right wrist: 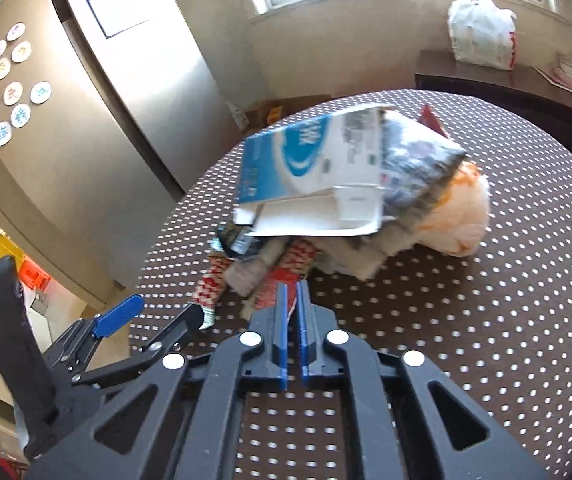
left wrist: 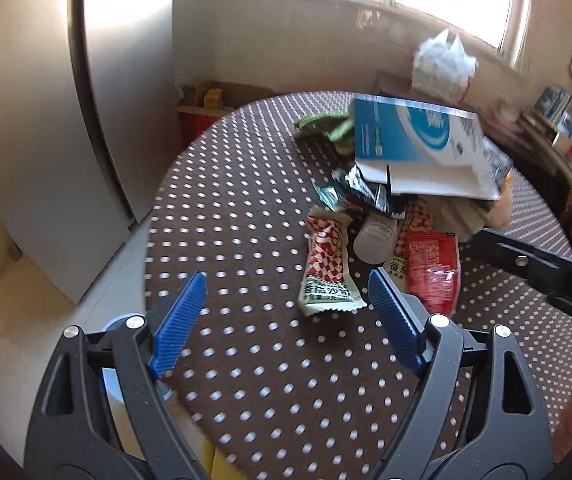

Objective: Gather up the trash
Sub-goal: 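Grasp the red-white candy wrapper with the left gripper while the right gripper grasps the red packet, then carry both wrappers over the blue bucket and open both grippers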

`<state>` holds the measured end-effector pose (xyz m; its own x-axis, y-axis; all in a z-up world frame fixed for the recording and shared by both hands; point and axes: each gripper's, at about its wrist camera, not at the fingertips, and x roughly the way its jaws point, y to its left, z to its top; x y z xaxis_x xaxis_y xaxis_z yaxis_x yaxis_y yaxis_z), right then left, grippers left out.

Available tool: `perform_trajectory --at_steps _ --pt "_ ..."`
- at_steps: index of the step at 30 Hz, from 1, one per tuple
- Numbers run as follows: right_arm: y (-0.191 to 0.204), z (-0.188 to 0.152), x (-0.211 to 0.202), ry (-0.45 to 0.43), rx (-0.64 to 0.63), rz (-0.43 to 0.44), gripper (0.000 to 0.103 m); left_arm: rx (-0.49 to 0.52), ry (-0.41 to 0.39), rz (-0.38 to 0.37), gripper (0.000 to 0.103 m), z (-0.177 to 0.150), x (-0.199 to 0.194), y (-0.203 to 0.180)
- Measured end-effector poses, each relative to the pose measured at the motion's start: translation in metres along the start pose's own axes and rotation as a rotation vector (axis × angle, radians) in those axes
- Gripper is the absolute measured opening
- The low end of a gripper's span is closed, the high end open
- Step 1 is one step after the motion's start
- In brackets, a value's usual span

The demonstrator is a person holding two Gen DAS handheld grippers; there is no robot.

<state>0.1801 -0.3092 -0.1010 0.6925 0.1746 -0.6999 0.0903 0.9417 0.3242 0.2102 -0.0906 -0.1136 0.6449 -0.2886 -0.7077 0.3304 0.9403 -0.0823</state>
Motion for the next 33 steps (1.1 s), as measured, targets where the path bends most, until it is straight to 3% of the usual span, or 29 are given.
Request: perform_trajectory --at_steps 2,3,4,5,6,13,15,16,17,33 --pt "-0.006 0.0 0.004 0.019 0.021 -0.004 0.012 0.025 0.028 -0.013 0.079 0.0 0.011 -0.007" --pt "-0.011 0.0 0.006 0.039 0.039 0.001 0.021 0.035 0.022 0.011 0.067 0.001 0.013 -0.009" --pt "-0.015 0.001 0.008 0.054 0.053 0.002 0.047 0.06 0.014 0.05 0.041 0.001 0.014 -0.013" --pt "-0.018 0.001 0.011 0.064 0.064 -0.004 0.064 0.077 0.008 0.056 0.032 0.002 0.014 -0.015" --pt "-0.021 0.0 0.011 0.058 0.067 -0.017 0.065 0.081 0.015 0.043 0.031 0.003 0.013 -0.015" --pt "-0.002 -0.005 0.024 0.083 -0.038 0.019 0.061 0.04 0.035 0.009 0.03 0.001 -0.002 0.001" --pt "0.005 -0.01 0.031 0.116 -0.059 0.036 0.033 0.032 0.036 0.016 0.03 -0.003 -0.006 0.005" --pt "0.008 -0.012 0.035 0.117 -0.074 0.034 0.024 0.026 0.038 0.019 0.03 -0.003 -0.007 0.005" --pt "0.01 -0.012 0.035 0.108 -0.086 0.026 0.021 0.018 0.039 0.019 0.03 -0.005 -0.009 0.007" --pt "0.024 -0.017 -0.01 0.002 -0.076 0.056 0.017 -0.043 0.012 0.063 0.03 -0.02 -0.034 0.027"
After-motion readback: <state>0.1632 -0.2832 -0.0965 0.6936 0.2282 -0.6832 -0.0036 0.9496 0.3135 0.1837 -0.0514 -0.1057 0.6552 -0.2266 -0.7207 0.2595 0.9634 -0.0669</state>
